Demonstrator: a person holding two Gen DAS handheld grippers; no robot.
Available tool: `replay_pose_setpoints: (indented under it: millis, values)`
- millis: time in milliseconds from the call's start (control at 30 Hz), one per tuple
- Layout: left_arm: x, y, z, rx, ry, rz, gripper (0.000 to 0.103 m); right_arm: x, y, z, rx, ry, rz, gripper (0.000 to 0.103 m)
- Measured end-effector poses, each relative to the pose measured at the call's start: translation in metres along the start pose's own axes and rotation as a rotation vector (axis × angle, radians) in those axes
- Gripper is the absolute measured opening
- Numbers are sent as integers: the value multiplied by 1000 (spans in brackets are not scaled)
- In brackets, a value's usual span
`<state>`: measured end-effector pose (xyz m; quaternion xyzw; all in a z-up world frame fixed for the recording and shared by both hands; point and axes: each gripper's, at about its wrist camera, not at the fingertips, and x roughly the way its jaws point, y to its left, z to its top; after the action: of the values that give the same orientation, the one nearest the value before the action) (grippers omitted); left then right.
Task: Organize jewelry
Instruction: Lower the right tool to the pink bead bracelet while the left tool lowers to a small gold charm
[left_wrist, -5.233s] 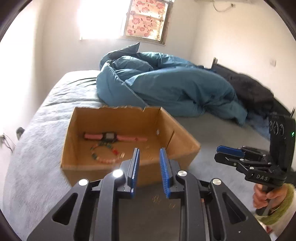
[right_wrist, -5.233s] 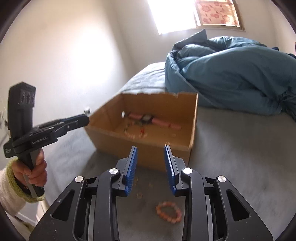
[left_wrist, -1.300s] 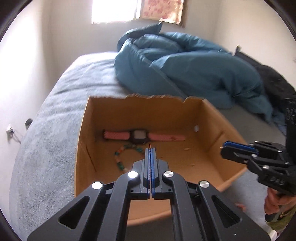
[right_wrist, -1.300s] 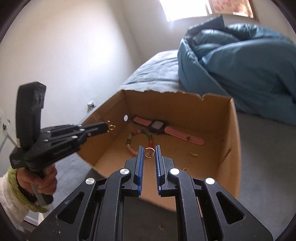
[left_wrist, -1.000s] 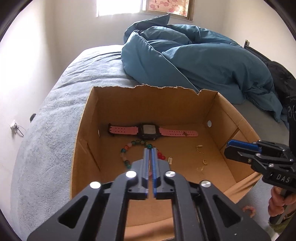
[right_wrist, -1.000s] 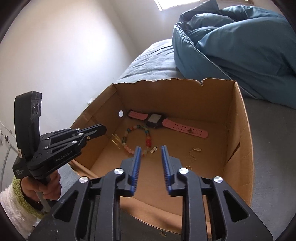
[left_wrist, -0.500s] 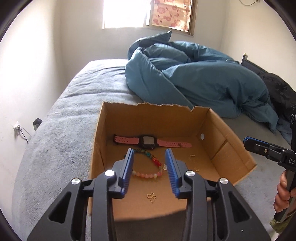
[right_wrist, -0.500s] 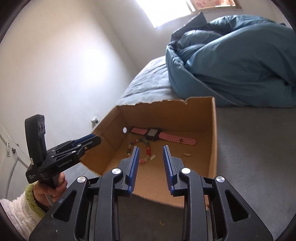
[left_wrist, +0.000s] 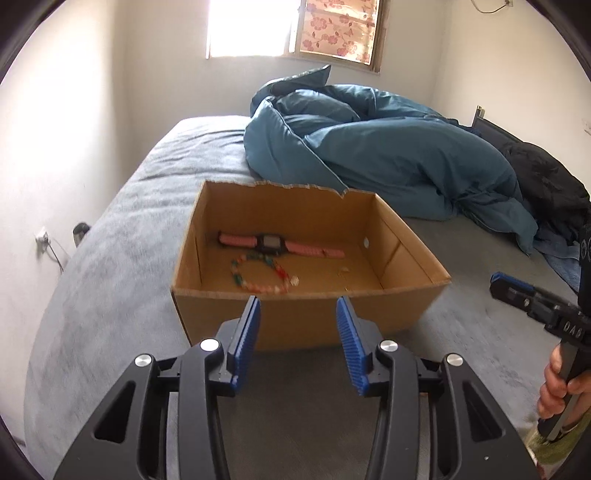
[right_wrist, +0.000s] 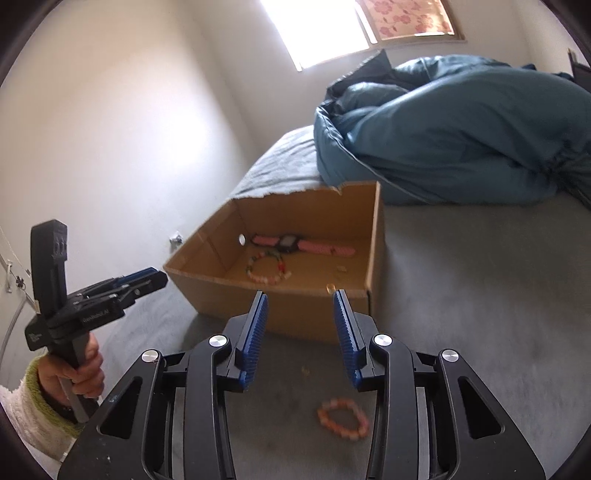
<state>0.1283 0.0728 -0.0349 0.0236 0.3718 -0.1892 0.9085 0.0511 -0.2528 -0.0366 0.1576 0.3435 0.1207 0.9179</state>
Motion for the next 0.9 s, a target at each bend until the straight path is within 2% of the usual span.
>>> replay_pose_setpoints:
  millis: [167, 400, 600, 900]
  values:
    - [-3, -15, -19, 14, 19, -3, 42, -2, -5, -31, 17, 43, -48, 36]
    - [0, -25, -30, 30, 33, -5, 44, 3, -3, -57, -37, 79, -121, 47]
    - [2, -29, -29, 45, 33, 2, 46, 10, -1, -64, -61, 90, -137, 48]
    - [-2, -37, -23, 77, 17, 36, 48, 16, -4, -65, -58, 93, -116, 48]
